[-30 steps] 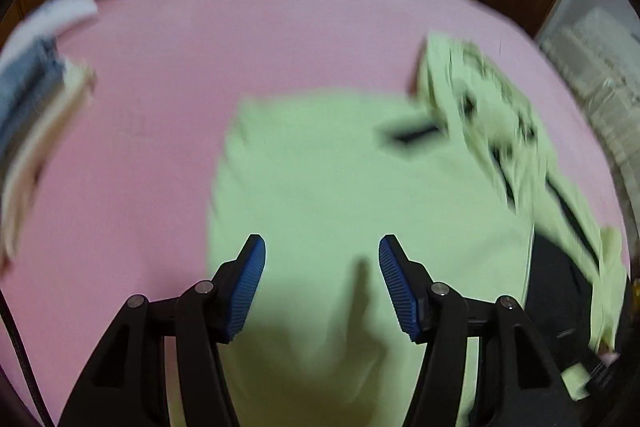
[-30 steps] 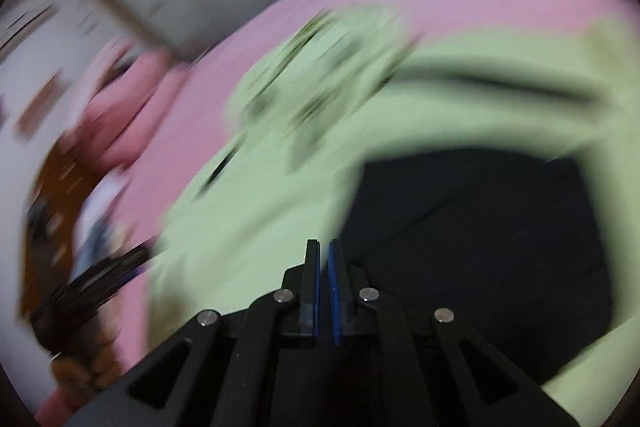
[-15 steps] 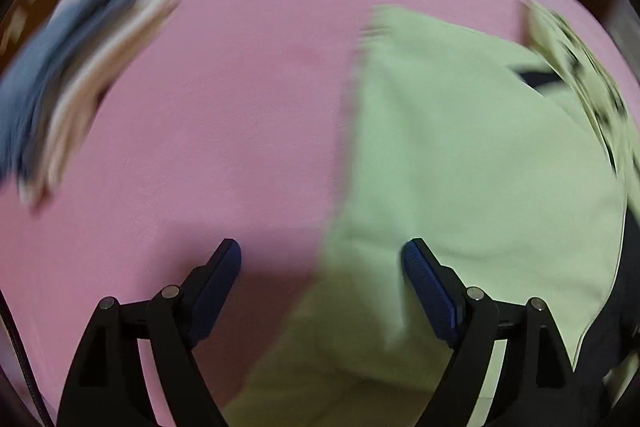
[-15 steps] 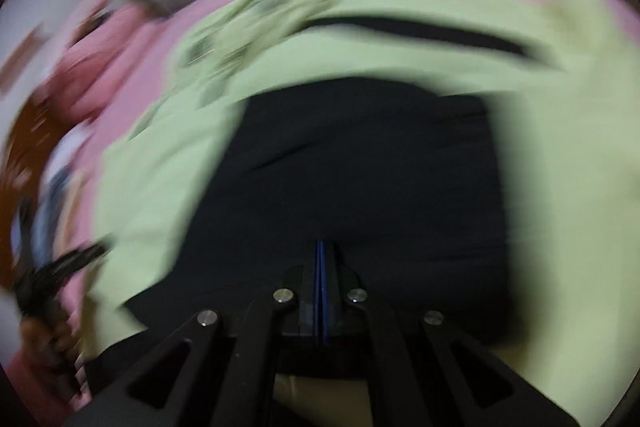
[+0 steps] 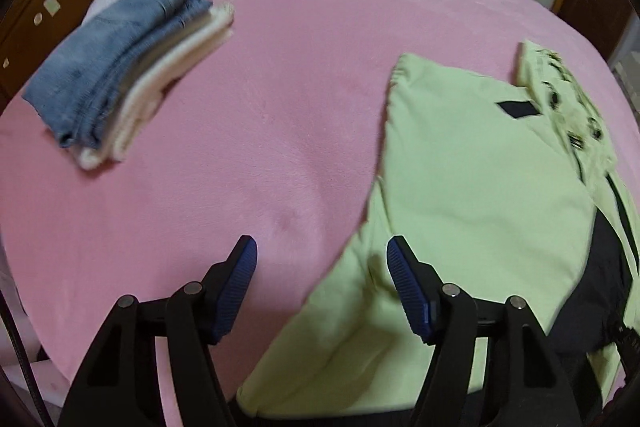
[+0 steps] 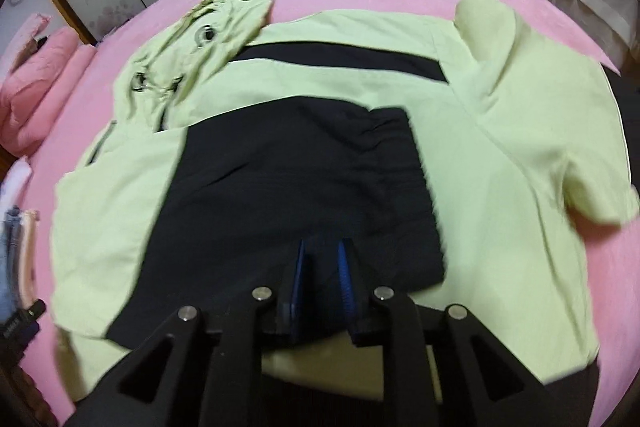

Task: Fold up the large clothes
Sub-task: 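Grasp the black cuff of the other sleeve with the right gripper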

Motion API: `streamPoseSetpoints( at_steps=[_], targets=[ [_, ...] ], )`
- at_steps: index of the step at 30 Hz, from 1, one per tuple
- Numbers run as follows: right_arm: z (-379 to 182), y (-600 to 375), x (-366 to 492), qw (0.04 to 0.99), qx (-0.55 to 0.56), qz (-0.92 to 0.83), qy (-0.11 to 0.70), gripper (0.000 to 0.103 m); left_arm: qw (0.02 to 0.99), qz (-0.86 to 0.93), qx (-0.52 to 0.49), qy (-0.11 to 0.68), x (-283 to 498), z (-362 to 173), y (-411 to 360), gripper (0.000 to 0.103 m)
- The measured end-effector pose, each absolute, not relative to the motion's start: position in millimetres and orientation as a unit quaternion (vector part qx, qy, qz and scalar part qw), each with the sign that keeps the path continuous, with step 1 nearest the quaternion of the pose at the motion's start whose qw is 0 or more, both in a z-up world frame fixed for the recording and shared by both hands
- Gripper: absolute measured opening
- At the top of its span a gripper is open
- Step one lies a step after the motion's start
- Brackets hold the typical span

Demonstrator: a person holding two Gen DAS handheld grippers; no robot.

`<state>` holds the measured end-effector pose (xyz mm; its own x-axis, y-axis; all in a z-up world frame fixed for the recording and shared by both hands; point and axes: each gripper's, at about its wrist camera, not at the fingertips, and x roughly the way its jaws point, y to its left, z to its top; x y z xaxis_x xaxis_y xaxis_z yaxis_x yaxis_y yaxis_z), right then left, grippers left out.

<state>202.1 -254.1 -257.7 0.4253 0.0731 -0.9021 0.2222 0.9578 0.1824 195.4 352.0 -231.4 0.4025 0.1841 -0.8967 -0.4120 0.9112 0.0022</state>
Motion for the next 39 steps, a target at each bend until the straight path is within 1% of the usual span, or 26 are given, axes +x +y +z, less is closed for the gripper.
streamPoseSetpoints(
  at_steps=[1, 2, 3, 4, 5, 9, 14, 17, 21, 26, 29, 33, 39],
  targets=[
    [-253, -249, 195, 0.832, 0.14, -0.04, 0.536, 0.026, 0.833, 0.168, -0.107, 0.516, 188, -224, 345, 0.066],
    [-249, -244, 191, 0.832, 0.14, -0.036, 0.536, 0.035, 0.835, 0.153, -0.103, 0.518, 178, -221, 338, 0.07],
    [-244, -237, 185, 0.834, 0.136, -0.033, 0.534, 0.062, 0.834, 0.143, -0.102, 0.523, 173, -217, 336, 0.084],
    [-240, -231, 179, 0.836, 0.133, -0.029, 0.532, 0.088, 0.827, 0.131, -0.101, 0.537, 167, -216, 331, 0.092],
    [-235, -224, 170, 0.838, 0.133, -0.022, 0.529, 0.093, 0.819, 0.123, -0.105, 0.551, 157, -216, 331, 0.101],
    [-223, -202, 134, 0.834, 0.148, 0.012, 0.532, 0.094, 0.784, 0.085, -0.122, 0.603, 128, -230, 326, 0.102],
    [-220, -170, 89, 0.805, 0.143, 0.021, 0.575, 0.094, 0.749, 0.092, -0.14, 0.641, 68, -237, 329, 0.102],
    [-217, -152, 52, 0.785, 0.135, 0.04, 0.603, 0.094, 0.724, 0.071, -0.129, 0.674, 38, -241, 328, 0.102],
    [-215, -140, 6, 0.771, 0.141, 0.052, 0.619, 0.094, 0.715, 0.087, -0.124, 0.682, -3, -237, 333, 0.102],
    [-224, -158, -39, 0.757, 0.205, 0.013, 0.62, 0.094, 0.679, 0.114, -0.14, 0.712, -51, -253, 326, 0.102],
    [-232, -185, -54, 0.744, 0.263, -0.024, 0.614, 0.094, 0.658, 0.101, -0.144, 0.732, -64, -261, 304, 0.102],
    [-241, -230, -67, 0.732, 0.301, -0.063, 0.608, 0.094, 0.662, 0.084, -0.119, 0.735, -59, -258, 259, 0.102],
    [-251, -312, -72, 0.714, 0.366, -0.104, 0.588, 0.094, 0.677, 0.053, -0.077, 0.73, -36, -249, 152, 0.102]
  ],
)
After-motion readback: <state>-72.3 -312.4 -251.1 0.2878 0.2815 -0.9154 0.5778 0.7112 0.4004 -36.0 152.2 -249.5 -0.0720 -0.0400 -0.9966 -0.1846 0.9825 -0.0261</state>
